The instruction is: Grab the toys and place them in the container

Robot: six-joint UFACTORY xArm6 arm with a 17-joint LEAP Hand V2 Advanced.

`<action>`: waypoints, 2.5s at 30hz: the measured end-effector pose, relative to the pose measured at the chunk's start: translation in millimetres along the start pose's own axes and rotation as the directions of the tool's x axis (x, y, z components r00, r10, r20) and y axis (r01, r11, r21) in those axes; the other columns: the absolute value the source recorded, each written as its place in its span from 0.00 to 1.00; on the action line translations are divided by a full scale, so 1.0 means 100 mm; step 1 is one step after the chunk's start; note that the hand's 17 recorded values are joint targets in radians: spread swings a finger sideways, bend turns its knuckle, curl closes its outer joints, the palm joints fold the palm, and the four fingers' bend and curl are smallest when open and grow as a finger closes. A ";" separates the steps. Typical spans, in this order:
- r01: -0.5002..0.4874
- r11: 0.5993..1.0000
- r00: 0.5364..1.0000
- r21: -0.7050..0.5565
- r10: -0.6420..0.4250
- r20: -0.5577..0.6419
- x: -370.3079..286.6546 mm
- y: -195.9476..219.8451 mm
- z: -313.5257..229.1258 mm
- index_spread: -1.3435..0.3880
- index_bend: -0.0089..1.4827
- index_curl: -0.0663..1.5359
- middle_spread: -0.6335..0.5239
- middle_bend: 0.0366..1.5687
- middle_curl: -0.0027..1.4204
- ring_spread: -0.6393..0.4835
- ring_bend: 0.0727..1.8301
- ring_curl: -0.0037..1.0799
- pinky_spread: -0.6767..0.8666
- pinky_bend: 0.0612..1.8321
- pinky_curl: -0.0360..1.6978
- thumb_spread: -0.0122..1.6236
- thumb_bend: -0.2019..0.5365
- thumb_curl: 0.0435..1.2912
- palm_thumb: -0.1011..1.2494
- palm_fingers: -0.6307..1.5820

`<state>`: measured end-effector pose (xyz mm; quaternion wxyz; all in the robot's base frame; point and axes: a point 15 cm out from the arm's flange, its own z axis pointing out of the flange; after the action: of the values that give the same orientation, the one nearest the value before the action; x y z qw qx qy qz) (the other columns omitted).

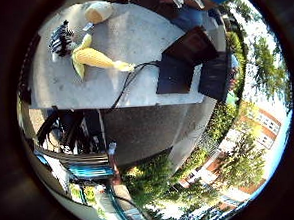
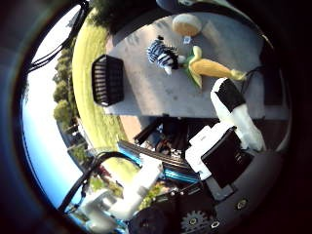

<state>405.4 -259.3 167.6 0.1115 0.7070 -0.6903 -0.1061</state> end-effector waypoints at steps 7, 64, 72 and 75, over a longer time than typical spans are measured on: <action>0.006 1.000 1.000 -0.021 -0.006 0.021 0.18 -0.53 0.71 0.66 0.10 0.22 0.56 0.10 0.23 0.79 0.13 0.32 0.69 0.20 0.15 0.73 0.21 0.35 0.67 0.37; 0.176 0.957 0.981 -0.230 -0.189 -0.035 -1.09 -0.24 -0.46 0.23 0.44 0.03 0.37 0.72 0.73 0.47 0.73 0.78 0.55 0.78 0.49 0.74 0.26 0.46 0.82 0.70; 0.341 0.930 0.933 -0.135 -0.352 -0.071 -2.49 -0.24 -1.05 0.16 0.50 0.03 0.37 0.74 0.76 0.46 0.75 0.80 0.54 0.80 0.52 0.74 0.26 0.49 0.82 0.68; 0.399 0.911 0.914 -0.103 -0.404 -0.032 -3.13 -0.23 -1.08 0.14 0.51 0.03 0.37 0.75 0.76 0.46 0.75 0.81 0.54 0.80 0.53 0.74 0.25 0.50 0.83 0.68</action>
<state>452.7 55.7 262.1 0.1389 0.8302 -0.5212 -0.1406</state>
